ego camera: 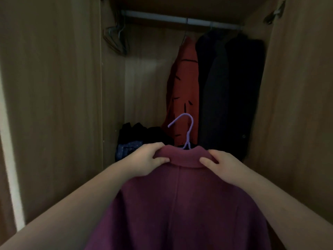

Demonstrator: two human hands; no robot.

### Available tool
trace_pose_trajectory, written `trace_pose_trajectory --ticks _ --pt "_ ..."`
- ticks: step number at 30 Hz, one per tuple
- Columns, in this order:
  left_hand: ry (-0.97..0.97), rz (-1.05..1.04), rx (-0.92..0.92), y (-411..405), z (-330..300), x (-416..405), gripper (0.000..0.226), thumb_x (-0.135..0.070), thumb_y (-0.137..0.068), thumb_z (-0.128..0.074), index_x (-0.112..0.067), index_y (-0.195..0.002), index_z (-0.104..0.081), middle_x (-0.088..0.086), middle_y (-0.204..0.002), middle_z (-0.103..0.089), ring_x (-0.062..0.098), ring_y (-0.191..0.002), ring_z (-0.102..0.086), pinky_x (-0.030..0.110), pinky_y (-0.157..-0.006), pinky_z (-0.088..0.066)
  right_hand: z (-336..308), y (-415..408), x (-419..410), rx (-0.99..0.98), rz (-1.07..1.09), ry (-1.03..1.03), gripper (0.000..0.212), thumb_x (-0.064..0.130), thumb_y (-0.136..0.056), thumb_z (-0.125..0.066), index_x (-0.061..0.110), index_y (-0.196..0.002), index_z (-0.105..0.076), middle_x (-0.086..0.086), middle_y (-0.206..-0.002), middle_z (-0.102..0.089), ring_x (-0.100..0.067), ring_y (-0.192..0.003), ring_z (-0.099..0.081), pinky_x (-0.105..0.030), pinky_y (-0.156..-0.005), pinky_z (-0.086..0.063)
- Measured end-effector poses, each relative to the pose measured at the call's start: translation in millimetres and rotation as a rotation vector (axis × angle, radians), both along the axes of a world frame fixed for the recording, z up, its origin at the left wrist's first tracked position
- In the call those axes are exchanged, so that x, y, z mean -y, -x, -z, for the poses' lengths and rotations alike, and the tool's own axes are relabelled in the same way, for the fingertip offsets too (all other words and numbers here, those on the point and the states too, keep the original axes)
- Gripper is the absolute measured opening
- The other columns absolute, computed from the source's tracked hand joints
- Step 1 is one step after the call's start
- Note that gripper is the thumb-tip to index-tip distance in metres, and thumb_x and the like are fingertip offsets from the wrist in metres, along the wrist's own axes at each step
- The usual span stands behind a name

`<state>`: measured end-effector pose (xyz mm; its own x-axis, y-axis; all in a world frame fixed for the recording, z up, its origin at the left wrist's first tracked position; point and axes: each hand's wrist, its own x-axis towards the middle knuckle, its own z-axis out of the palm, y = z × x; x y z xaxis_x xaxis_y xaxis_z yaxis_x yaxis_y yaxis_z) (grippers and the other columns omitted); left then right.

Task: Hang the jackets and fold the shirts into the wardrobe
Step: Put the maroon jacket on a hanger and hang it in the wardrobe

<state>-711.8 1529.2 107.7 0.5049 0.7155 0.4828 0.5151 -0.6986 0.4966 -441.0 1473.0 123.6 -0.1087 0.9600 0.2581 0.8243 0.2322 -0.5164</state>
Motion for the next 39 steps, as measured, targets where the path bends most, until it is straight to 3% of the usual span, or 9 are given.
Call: trace_pose_trajectory --ticks 6,9,14,18,20,22,25,33,39 --pt "-0.011 -0.146 -0.089 1.6 -52.3 -59.9 0.014 -0.039 -0.087 -0.072 -0.033 -0.098 -0.066 -0.014 -0.091 -0.069 -0.003 -0.084 -0.065 0.02 -0.078 -0.051 -22.8 -20.2 -76.4 0.055 -0.138 -0.119 0.01 0.043 -0.096 -0.055 0.04 -0.103 -0.062 0.016 -0.097 -0.068 0.005 -0.086 -0.063 -0.017 -0.076 -0.05" --pt "-0.107 -0.186 -0.091 5.1 -83.5 -84.6 0.016 -0.04 -0.084 -0.074 -0.034 -0.097 -0.066 -0.015 -0.09 -0.07 -0.002 -0.085 -0.065 0.018 -0.077 -0.05 -43.0 -17.1 -112.9 0.002 -0.209 -0.278 0.013 0.037 -0.097 -0.055 0.033 -0.105 -0.065 0.017 -0.095 -0.069 0.007 -0.086 -0.062 -0.023 -0.082 -0.052" --pt "-0.302 -0.353 0.0 12.1 -141.3 -123.8 0.025 -0.051 -0.079 -0.074 -0.04 -0.098 -0.061 -0.018 -0.093 -0.066 -0.002 -0.088 -0.062 0.02 -0.079 -0.047 -95.8 -3.8 -166.8 -0.027 -0.114 -0.582 0.016 0.045 -0.094 -0.051 0.031 -0.09 -0.06 0.013 -0.078 -0.067 -0.001 -0.071 -0.062 -0.034 -0.069 -0.054" --pt "-0.528 -0.434 0.012 6.3 -179.0 -165.3 0.034 -0.048 -0.091 -0.06 -0.034 -0.121 -0.055 -0.013 -0.114 -0.063 0.006 -0.104 -0.059 0.033 -0.093 -0.049 -145.5 5.3 -203.6 -0.014 -0.026 -0.703 0.02 0.043 -0.095 -0.052 0.028 -0.082 -0.054 0.009 -0.068 -0.062 -0.008 -0.061 -0.059 -0.037 -0.06 -0.052" --pt "-0.668 -0.461 -0.011 5.3 -193.8 -189.7 0.045 -0.045 -0.097 -0.05 -0.031 -0.139 -0.043 -0.009 -0.136 -0.054 0.009 -0.124 -0.05 0.037 -0.106 -0.042 -173.7 8.7 -224.4 0.0 0.021 -0.744 0.023 0.045 -0.095 -0.051 0.026 -0.082 -0.053 0.008 -0.069 -0.061 -0.012 -0.062 -0.059 -0.037 -0.061 -0.052" --pt "-0.771 -0.523 -0.067 7.6 -209.9 -215.6 0.057 -0.044 -0.1 -0.041 -0.033 -0.152 -0.023 -0.007 -0.156 -0.033 0.01 -0.144 -0.028 0.039 -0.118 -0.027 -202.8 11.7 -244.3 0.022 0.082 -0.79 0.023 0.047 -0.096 -0.049 0.026 -0.085 -0.053 0.007 -0.072 -0.061 -0.014 -0.065 -0.059 -0.038 -0.063 -0.054" --pt "-0.855 -0.639 -0.15 11.0 -234.3 -255.8 0.064 -0.049 -0.1 -0.03 -0.035 -0.156 -0.003 -0.007 -0.165 -0.004 0.011 -0.151 0.002 0.041 -0.123 -0.009 -242.7 20.2 -270.0 0.056 0.17 -0.84 0.02 0.046 -0.098 -0.046 0.03 -0.09 -0.055 0.008 -0.077 -0.062 -0.011 -0.067 -0.059 -0.035 -0.063 -0.054" --pt "-1.014 -0.765 -0.105 21.0 -302.4 -354.9 0.063 -0.047 -0.097 -0.029 -0.037 -0.155 -0.007 -0.002 -0.165 -0.008 0.019 -0.152 0.002 0.046 -0.123 -0.007 -334.0 45.6 -337.6 0.205 0.456 -0.79 0.023 0.046 -0.1 -0.04 0.029 -0.093 -0.052 0.005 -0.081 -0.06 -0.013 -0.068 -0.058 -0.031 -0.058 -0.047" --pt "-1.003 -0.732 -0.048 23.6 -337.6 -412.6 0.062 -0.047 -0.1 -0.029 -0.039 -0.155 0.0 -0.005 -0.165 0.006 0.016 -0.151 0.013 0.045 -0.123 -0.001 -384.1 69.5 -388.6 0.364 0.62 -0.78 0.022 0.042 -0.102 -0.036 0.027 -0.097 -0.051 0.003 -0.083 -0.057 -0.015 -0.067 -0.055 -0.031 -0.055 -0.045"
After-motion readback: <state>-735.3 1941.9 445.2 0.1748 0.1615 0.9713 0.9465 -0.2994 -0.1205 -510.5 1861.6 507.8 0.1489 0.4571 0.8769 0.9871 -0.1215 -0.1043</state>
